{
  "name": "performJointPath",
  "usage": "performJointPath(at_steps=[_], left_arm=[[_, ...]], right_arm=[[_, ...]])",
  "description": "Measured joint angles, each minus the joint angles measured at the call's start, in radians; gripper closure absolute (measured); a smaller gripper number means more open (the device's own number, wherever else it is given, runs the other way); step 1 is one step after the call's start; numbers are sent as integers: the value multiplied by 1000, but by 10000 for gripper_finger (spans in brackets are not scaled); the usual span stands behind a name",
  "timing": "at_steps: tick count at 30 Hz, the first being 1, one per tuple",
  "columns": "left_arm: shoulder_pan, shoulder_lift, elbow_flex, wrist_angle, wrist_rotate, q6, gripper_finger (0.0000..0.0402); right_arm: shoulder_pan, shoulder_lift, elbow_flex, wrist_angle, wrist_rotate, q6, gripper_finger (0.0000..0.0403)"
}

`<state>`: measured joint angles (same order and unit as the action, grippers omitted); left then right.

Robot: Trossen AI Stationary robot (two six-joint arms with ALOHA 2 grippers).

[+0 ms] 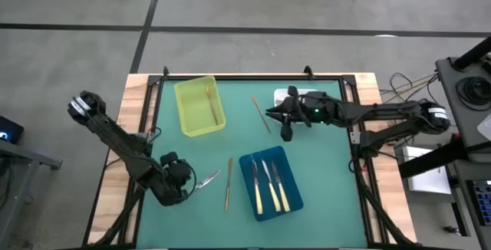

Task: Sort silverware by color (type)
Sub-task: Put the green knife into the white bin

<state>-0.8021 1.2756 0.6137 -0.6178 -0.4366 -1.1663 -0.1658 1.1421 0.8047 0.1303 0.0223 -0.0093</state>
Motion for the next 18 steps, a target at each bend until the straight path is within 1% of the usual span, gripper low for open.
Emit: performJointPath(at_steps=[5, 10, 13, 18], left_arm=[[0, -5, 21, 0, 0, 81, 401], [-4, -2, 55, -7, 0, 144, 401], [-24, -2, 60, -8, 1, 134, 401], [-64, -1, 58, -11, 1, 49, 401]], right_arm=[[36, 119, 126, -68, 1, 32, 360], [82, 254, 278, -207, 0, 45, 360], [112, 337, 364, -274, 1, 44, 360], [160, 464, 500, -356, 0, 40, 360]])
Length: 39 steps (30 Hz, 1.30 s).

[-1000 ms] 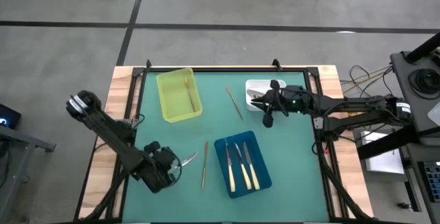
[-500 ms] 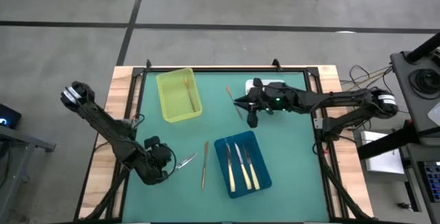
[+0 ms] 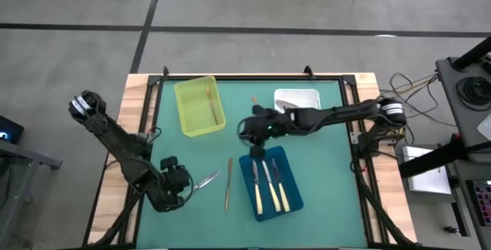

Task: Sort silverware by color (type)
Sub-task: Put the green knife into the white bin

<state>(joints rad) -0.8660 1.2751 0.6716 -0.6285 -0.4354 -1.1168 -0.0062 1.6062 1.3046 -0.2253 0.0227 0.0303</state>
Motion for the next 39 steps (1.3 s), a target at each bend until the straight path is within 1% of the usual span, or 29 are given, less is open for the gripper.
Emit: performJointPath(at_steps=[6, 10, 15, 23, 25, 28, 31, 34, 36, 39], left_arm=[[-2, 0, 3, 2, -4, -64, 399], [-3, 0, 2, 5, -32, -75, 378], [-5, 18, -1, 75, -38, -75, 325], [-35, 160, 2, 91, -22, -90, 213], [-38, 202, 2, 90, -1, -92, 193], [-44, 258, 2, 112, 19, -99, 177], [-47, 293, 5, 127, 16, -104, 175], [-52, 314, 7, 130, 11, -136, 191], [-54, 325, 8, 131, 11, -157, 216], [-54, 333, 8, 136, 16, -197, 268]], right_arm=[[41, 134, 133, -54, 0, -19, 360], [62, 209, 197, -55, 0, -27, 360], [88, 263, 239, -61, 1, -30, 360], [113, 264, 238, -77, 1, -31, 360], [114, 264, 238, -77, 3, -31, 360], [113, 264, 238, -79, 3, -31, 360], [113, 263, 238, -78, 3, -31, 360], [113, 262, 238, -77, 3, -31, 360], [113, 262, 238, -77, 4, -31, 360], [113, 262, 237, -77, 4, -31, 360]])
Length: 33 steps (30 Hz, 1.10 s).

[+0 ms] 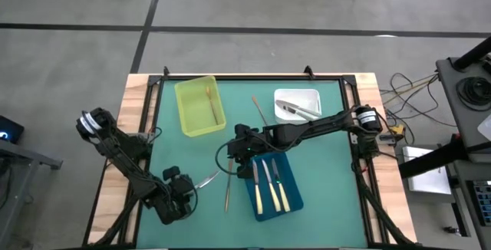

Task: Sort silverware by color (type)
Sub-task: Put the green knife into the white bin

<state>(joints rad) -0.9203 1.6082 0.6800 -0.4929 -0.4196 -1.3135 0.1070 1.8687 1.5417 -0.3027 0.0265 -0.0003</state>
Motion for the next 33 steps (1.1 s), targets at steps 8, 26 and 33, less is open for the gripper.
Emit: performJointPath(at_steps=[8, 26, 33], left_arm=[[-3, 1, -1, 0, -10, -118, 376], [-67, -140, -11, -6, -272, -155, 397], [-67, -112, -10, 15, -221, -153, 400]], right_arm=[[3, 0, 0, -2, 0, 15, 360], [79, -10, -2, -38, 1, 54, 360], [79, -10, -2, -36, 2, 79, 360]])
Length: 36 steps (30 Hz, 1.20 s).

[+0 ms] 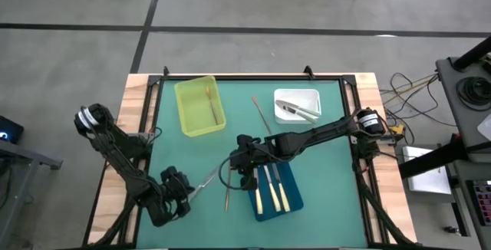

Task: Sort silverware by color (type)
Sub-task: Put the green knife into the white bin

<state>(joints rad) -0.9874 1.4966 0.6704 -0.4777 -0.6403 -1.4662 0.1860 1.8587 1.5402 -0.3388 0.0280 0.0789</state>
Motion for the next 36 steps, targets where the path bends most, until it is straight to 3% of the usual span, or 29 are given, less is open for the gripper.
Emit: performJointPath(at_steps=[4, 9, 17, 25, 31, 36], left_arm=[[0, 13, 0, 31, -1, -21, 389], [0, 43, 1, 63, -2, 19, 345], [-12, 67, 0, 61, -39, 61, 314], [-107, 44, 1, 93, -130, 287, 302], [-112, 55, 0, 83, -138, 234, 301], [-110, 85, -3, 79, -139, 146, 301]], right_arm=[[2, 0, 0, 9, 0, 10, 360], [4, 14, -2, 119, 0, 35, 360], [4, 146, 100, 197, -1, 53, 360], [4, 326, 328, 48, -3, -37, 360], [-1, 451, 493, -98, -2, -54, 360], [-9, 519, 556, -139, 0, -53, 360]])
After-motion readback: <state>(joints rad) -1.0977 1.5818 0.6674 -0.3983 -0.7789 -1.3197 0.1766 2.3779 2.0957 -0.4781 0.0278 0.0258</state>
